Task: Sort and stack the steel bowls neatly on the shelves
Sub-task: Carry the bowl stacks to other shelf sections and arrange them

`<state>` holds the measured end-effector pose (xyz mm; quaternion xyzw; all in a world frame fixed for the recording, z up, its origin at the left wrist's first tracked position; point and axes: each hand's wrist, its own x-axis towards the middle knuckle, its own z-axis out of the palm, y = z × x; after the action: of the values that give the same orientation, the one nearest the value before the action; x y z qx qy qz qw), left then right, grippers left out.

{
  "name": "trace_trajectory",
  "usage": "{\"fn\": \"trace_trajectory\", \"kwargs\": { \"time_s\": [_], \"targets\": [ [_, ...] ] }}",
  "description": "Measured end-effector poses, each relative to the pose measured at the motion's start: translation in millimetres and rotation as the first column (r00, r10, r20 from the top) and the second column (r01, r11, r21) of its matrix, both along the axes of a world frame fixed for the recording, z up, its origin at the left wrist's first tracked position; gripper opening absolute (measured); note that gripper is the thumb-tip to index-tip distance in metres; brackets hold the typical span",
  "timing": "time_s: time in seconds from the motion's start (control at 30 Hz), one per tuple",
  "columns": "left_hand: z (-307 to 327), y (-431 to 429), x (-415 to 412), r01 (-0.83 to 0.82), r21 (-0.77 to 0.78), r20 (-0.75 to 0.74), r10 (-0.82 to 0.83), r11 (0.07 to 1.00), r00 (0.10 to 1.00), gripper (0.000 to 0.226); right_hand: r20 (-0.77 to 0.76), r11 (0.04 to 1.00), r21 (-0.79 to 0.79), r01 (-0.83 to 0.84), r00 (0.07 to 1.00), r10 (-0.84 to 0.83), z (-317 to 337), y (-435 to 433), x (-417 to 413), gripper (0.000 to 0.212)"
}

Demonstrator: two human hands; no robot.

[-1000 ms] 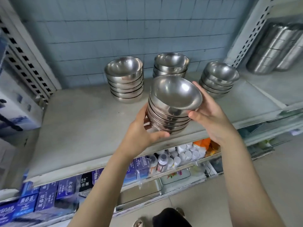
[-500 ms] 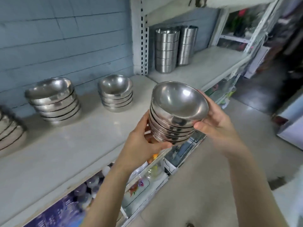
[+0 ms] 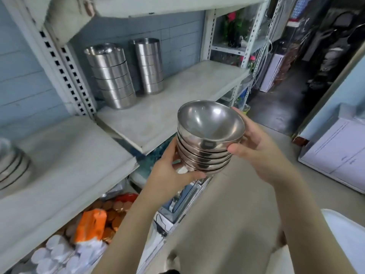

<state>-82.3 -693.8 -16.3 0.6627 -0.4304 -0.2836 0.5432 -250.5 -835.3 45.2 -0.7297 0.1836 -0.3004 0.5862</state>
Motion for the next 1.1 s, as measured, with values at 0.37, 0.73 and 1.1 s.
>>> {"fn": "trace_trajectory", "kwargs": {
  "time_s": [0.37,0.73,1.1],
  "targets": [
    [-11,-199,90,-0.051,-0.042,-0.046,0.049,0.998,0.998,0.107,-0.018,0.997,0.015,-0.071,0.997,0.071,-15,-209,88,0.103],
    [-31,-330,190,-0.249,0.057,0.071,0.245,0.967,0.967,0.091,-0.065,0.959,0.082,-0.271,0.959,0.277,-39,-369,224,0.073],
    [-55,-436,271,-0.586,0.158,0.068,0.584,0.795,0.809,0.079,-0.161,0.828,0.103,-0.551,0.812,0.560,-52,-507,378,0.085]
  ]
}}
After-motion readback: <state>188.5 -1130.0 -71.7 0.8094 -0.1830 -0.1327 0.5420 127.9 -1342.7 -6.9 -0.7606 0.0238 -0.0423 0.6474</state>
